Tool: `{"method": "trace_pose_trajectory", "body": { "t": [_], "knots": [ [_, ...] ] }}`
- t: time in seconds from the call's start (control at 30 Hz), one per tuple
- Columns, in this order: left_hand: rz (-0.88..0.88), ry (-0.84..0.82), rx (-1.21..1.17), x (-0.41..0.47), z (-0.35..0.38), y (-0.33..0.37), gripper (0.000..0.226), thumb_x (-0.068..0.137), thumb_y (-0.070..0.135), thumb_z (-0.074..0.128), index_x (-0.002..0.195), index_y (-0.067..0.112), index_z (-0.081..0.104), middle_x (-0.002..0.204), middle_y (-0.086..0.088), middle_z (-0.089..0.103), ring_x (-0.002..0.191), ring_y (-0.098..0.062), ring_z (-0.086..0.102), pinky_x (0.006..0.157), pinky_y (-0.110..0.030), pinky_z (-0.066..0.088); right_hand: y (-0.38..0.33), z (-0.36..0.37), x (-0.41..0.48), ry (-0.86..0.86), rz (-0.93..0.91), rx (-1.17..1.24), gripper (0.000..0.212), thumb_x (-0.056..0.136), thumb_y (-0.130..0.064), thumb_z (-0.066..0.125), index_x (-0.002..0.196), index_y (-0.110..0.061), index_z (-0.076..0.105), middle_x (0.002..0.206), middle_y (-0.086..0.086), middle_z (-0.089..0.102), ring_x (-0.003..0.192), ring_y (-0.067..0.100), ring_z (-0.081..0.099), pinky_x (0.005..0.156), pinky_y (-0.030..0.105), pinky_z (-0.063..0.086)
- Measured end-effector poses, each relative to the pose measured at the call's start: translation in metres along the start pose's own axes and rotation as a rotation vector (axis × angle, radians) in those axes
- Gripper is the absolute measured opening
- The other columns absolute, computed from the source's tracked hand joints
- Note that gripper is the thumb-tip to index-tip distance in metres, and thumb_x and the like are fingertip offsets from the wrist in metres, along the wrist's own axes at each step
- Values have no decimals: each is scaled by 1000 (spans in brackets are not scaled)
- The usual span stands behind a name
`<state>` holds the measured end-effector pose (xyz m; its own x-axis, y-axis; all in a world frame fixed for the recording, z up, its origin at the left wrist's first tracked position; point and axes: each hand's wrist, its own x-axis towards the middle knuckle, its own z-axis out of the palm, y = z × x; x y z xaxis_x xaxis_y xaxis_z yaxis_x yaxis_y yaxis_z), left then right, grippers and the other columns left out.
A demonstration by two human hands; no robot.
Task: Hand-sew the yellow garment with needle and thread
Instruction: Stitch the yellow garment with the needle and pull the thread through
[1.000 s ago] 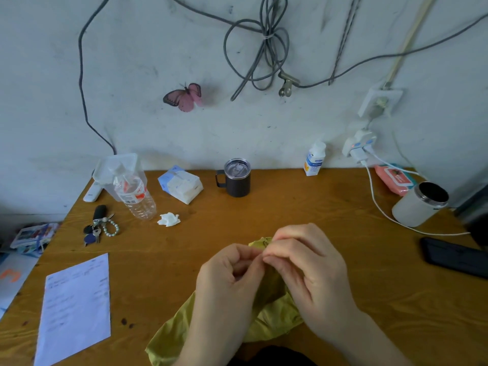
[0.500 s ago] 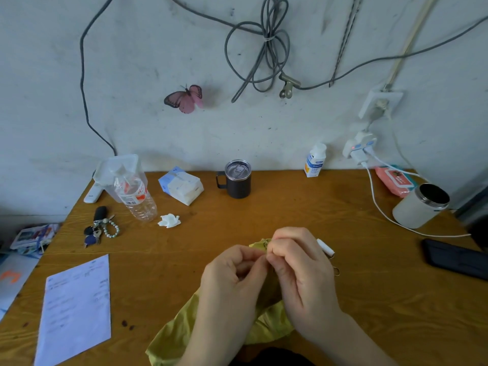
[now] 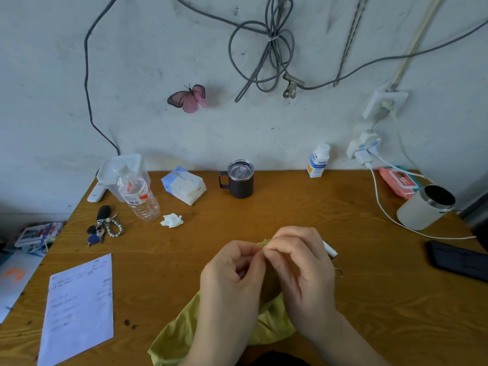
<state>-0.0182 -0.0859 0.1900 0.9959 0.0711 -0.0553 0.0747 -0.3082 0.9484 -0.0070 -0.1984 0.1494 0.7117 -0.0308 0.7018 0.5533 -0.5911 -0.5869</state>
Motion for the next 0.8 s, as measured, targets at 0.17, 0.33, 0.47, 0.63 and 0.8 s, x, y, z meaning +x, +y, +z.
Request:
{"method": "trace_pose_trajectory", "body": {
  "t": [0.17, 0.33, 0.47, 0.63, 0.8],
  "knots": [
    [-19, -8, 41, -1, 7, -1, 26, 88, 10, 62, 73, 31, 62, 78, 29, 66, 74, 5, 63, 52, -8, 49, 1, 7, -3, 0, -19, -74, 18, 97, -23, 40, 89, -18, 55, 91, -5, 55, 83, 8, 49, 66, 27, 44],
    [-46, -1, -15, -1, 9, -2, 22, 88, 8, 62, 74, 25, 65, 75, 20, 69, 70, -3, 65, 48, -13, 50, 3, 8, -4, 58, -97, -115, 20, 98, -23, 37, 89, -18, 54, 92, -5, 55, 84, 10, 48, 61, 33, 46],
    [-166, -37, -144, 1, 10, -4, 18, 89, 4, 60, 76, 12, 69, 70, -5, 73, 65, -25, 67, 59, -37, 56, 1, 9, -1, 46, -196, -119, 17, 97, -20, 38, 90, -17, 54, 96, -5, 53, 85, 11, 48, 61, 34, 46],
    [-109, 47, -188, 1, 7, -8, 14, 89, 11, 62, 79, 16, 71, 70, 1, 73, 65, -19, 67, 57, -31, 54, -9, 7, 13, 39, 72, 151, 11, 92, -16, 47, 87, -18, 57, 81, -3, 63, 78, 10, 57, 64, 26, 48],
    [-2, 143, -121, 4, 2, -12, 17, 91, 13, 60, 80, 24, 66, 76, 10, 70, 69, -16, 63, 54, -27, 52, -18, -8, 25, -29, 516, 773, 20, 94, -18, 43, 77, -15, 55, 60, -2, 55, 49, 8, 41, 46, 18, 34]
  ]
}}
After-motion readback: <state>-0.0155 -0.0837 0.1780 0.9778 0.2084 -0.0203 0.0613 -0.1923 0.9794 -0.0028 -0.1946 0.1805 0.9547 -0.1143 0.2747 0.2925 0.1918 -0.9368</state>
